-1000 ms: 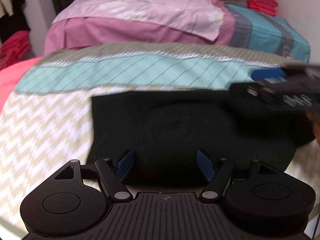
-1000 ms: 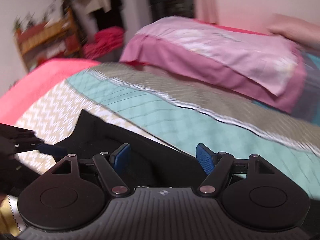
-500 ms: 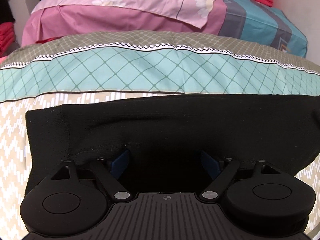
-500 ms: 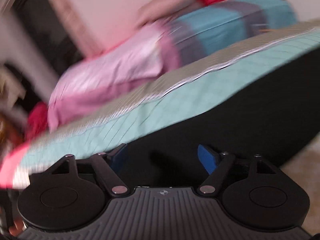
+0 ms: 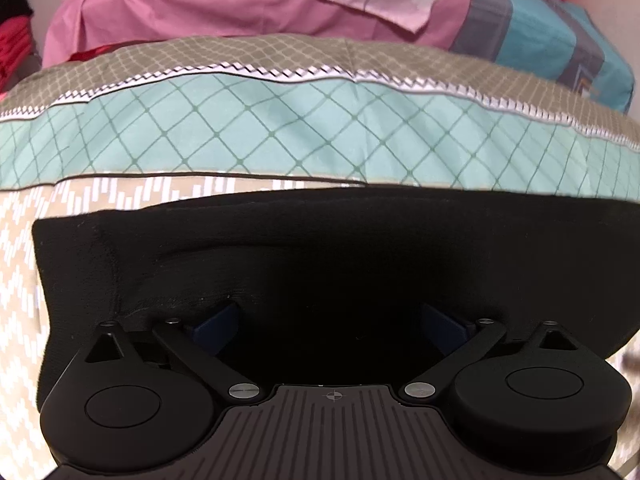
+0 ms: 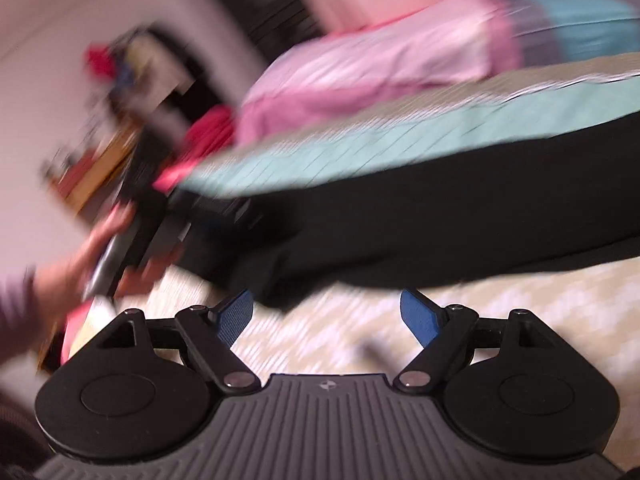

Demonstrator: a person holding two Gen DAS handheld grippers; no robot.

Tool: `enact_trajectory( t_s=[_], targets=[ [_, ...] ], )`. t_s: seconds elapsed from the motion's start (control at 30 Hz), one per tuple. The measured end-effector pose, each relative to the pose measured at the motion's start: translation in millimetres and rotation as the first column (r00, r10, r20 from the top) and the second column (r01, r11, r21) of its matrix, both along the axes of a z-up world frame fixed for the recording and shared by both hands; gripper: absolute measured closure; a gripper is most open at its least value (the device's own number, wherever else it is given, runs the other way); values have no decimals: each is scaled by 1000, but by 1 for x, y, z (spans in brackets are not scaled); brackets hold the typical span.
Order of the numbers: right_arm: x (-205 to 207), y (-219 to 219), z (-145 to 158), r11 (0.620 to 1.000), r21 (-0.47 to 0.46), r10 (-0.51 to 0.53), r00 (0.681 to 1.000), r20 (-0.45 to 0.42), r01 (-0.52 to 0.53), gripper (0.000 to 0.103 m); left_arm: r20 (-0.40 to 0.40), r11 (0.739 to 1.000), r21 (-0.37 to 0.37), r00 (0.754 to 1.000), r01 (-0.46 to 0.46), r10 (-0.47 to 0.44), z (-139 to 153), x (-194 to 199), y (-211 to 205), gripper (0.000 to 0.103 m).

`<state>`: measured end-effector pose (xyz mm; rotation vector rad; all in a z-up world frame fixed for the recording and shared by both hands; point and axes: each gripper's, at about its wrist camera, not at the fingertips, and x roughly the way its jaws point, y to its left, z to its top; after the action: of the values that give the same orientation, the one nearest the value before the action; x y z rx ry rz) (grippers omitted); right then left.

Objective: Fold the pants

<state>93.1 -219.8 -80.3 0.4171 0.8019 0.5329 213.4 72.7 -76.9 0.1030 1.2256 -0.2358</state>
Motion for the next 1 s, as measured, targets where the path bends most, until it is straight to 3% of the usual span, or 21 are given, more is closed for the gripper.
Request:
enact_trajectory(
  t_s=[0.07, 0.17, 0.3, 0.4, 0.47, 0.53, 0.6, 0.63, 0.67, 0.7, 0.73, 0.77, 0.8, 0.83, 0.9, 0.93, 0.97, 1.0],
  targets=[
    [0, 13, -6, 999, -18, 49, 999, -9, -49, 19, -31, 999, 29, 999, 16, -15, -1, 5, -6, 0],
    [10, 23, -12, 999, -19, 45, 999, 4, -45, 19, -74, 999, 44, 997, 19, -15, -2, 15, -10, 0],
    [31, 40, -19, 997, 45, 57, 998, 4, -58, 19, -110, 999, 38, 994, 18, -14, -2, 22, -9, 0],
    [46, 61, -28, 985, 90, 149, 989, -26, -146, 20, -121, 999, 35, 992, 23, -19, -2, 23, -9, 0],
    [55, 76, -29, 978, 76, 193, 981, 10, -193, 21, -126, 999, 34, 992, 27, -23, -2, 25, -8, 0],
    [68, 81, -30, 985, 62, 158, 986, 48, -161, 23, -133, 999, 33, 991, 33, -29, -3, 28, -9, 0],
    [83, 76, -38, 985, 147, 85, 996, 17, -86, 23, -141, 999, 29, 989, 41, -36, -3, 30, -7, 0],
    [86, 77, -40, 970, 212, 124, 992, -8, -120, 23, -145, 999, 26, 989, 45, -41, -3, 31, -6, 0],
    [87, 85, -42, 936, 269, 246, 969, -34, -228, 22, -147, 999, 22, 988, 48, -44, -4, 31, -5, 0],
    [85, 94, -45, 884, 314, 386, 920, -74, -346, 18, -149, 999, 17, 988, 50, -47, -4, 32, -4, 0],
    [78, 100, -44, 867, 293, 441, 895, -72, -404, 15, -152, 999, 12, 987, 51, -49, -5, 34, -3, 0],
    [73, 99, -41, 876, 235, 443, 895, -47, -421, 15, -153, 999, 9, 987, 53, -51, -4, 35, -3, 0],
    [76, 96, -42, 884, 214, 435, 899, -49, -415, 17, -153, 999, 6, 987, 53, -51, -5, 36, -2, 0],
    [86, 88, -44, 901, 230, 391, 918, -65, -367, 26, -152, 999, 5, 987, 53, -52, -5, 36, -2, 0],
    [102, 68, -50, 934, 303, 222, 972, -73, -190, 30, -150, 998, 11, 987, 59, -56, -7, 37, -2, 0],
    [107, 64, -54, 930, 336, 187, 979, -86, -148, 31, -148, 998, 16, 987, 61, -58, -8, 37, -3, 0],
    [107, 68, -57, 918, 356, 223, 970, -101, -174, 29, -146, 998, 19, 987, 62, -59, -8, 36, -4, 0],
    [104, 80, -60, 892, 373, 320, 939, -126, -254, 29, -144, 998, 22, 988, 63, -60, -6, 34, -5, 0]
  ],
)
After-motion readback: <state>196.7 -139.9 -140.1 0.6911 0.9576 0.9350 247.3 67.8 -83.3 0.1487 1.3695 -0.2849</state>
